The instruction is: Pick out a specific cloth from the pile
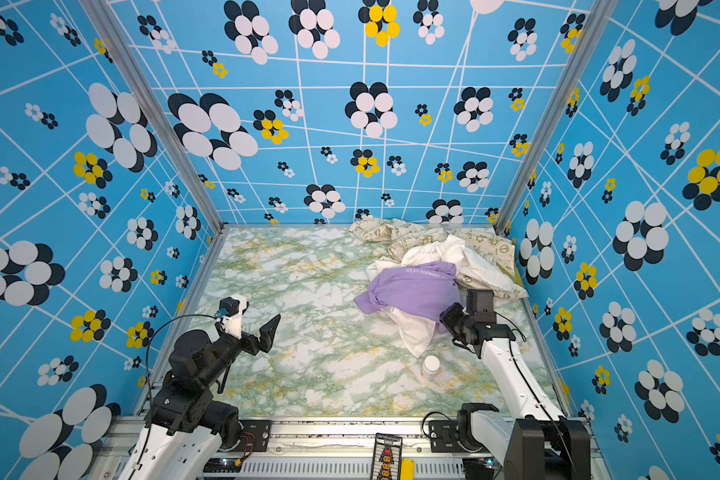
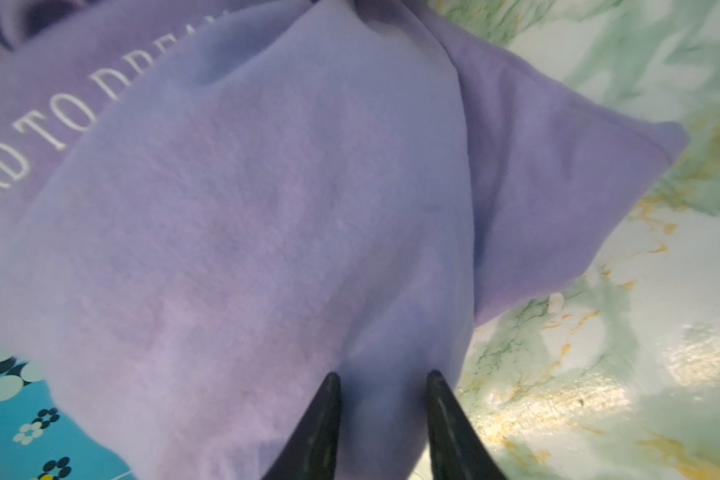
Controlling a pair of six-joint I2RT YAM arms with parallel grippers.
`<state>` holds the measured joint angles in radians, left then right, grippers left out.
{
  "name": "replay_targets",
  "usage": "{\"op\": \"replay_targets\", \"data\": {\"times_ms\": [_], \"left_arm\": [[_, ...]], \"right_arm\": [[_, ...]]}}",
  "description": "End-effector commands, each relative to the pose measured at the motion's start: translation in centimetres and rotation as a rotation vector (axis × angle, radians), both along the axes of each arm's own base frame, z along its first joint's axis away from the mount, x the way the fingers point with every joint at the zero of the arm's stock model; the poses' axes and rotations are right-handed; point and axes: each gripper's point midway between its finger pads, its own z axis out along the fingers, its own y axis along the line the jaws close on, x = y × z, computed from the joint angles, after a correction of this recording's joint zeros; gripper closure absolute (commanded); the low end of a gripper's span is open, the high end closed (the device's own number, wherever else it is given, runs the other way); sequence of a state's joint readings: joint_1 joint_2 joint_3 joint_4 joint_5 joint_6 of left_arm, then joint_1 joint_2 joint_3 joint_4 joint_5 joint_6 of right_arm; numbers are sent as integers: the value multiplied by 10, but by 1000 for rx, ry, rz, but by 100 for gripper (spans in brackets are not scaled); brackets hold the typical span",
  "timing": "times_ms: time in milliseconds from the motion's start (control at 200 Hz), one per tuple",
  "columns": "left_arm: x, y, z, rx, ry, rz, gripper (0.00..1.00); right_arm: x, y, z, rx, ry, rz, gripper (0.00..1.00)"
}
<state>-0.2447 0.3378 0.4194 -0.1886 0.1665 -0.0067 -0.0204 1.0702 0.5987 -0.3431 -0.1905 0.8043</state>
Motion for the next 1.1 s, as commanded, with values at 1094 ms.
{"op": "replay_targets", "data": {"times_ms": [1094], "left_arm": [[-4, 0, 7, 17, -31, -2, 1]], "right_arm": [[101, -29, 254, -48, -619, -164, 100]]}}
